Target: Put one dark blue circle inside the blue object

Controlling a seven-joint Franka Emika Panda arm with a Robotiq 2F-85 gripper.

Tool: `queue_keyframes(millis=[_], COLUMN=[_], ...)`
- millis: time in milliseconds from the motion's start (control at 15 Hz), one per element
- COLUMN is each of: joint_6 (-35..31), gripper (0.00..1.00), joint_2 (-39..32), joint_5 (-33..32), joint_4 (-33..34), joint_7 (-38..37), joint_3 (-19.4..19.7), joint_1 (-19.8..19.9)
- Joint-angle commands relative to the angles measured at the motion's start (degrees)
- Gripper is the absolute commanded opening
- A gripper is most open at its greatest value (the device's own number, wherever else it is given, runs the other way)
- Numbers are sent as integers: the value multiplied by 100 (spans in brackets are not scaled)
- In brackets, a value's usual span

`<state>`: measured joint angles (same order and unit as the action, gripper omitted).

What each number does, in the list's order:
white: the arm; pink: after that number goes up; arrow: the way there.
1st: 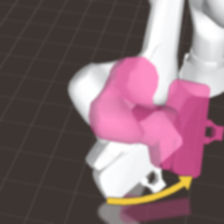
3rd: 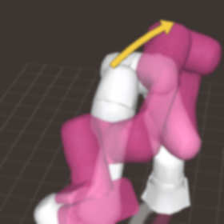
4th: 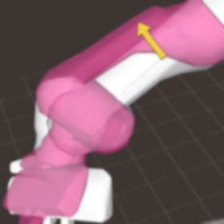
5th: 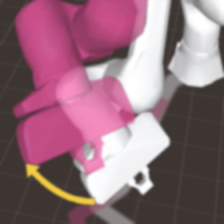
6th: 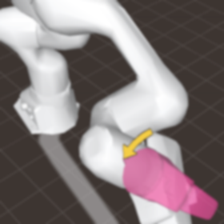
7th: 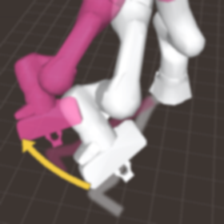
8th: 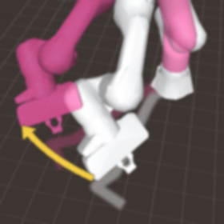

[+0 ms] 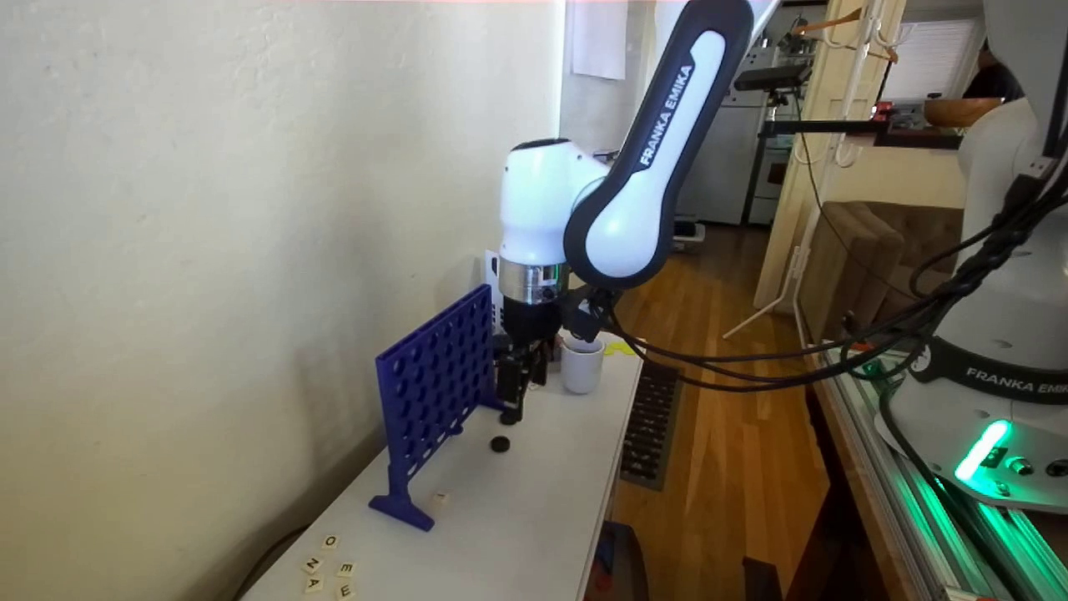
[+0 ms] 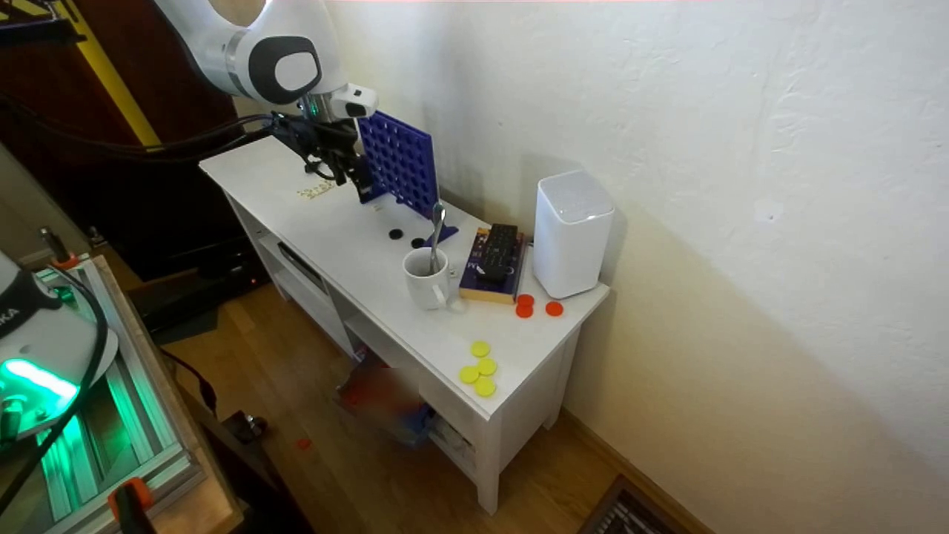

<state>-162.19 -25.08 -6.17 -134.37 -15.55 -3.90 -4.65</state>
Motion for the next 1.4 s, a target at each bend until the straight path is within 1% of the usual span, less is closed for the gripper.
queue_keyframes(millis=[0, 67, 200, 333, 400, 667, 733, 800, 1267, 1333], joint_6=[-334, -483, -650, -826, -896, -1019, -1055, -920, -922, -975], gripper=[100, 100, 100, 100, 100, 100, 100, 100, 100, 100], joint_2=[-541, -660, -873, -1076, -1160, -1482, -1543, -1315, -1414, -1473], joint_5=[401, 424, 557, 548, 582, 713, 711, 685, 699, 732], joint_4=[373, 434, 549, 671, 721, 1007, 1071, 851, 960, 1023], joint_7=[468, 472, 636, 612, 629, 701, 668, 642, 605, 652], joint_3=[-55, 2, -133, 27, 15, -83, -13, 56, 95, 4], joint_1=[27, -31, 93, -9, 21, 189, 133, 47, 23, 117])
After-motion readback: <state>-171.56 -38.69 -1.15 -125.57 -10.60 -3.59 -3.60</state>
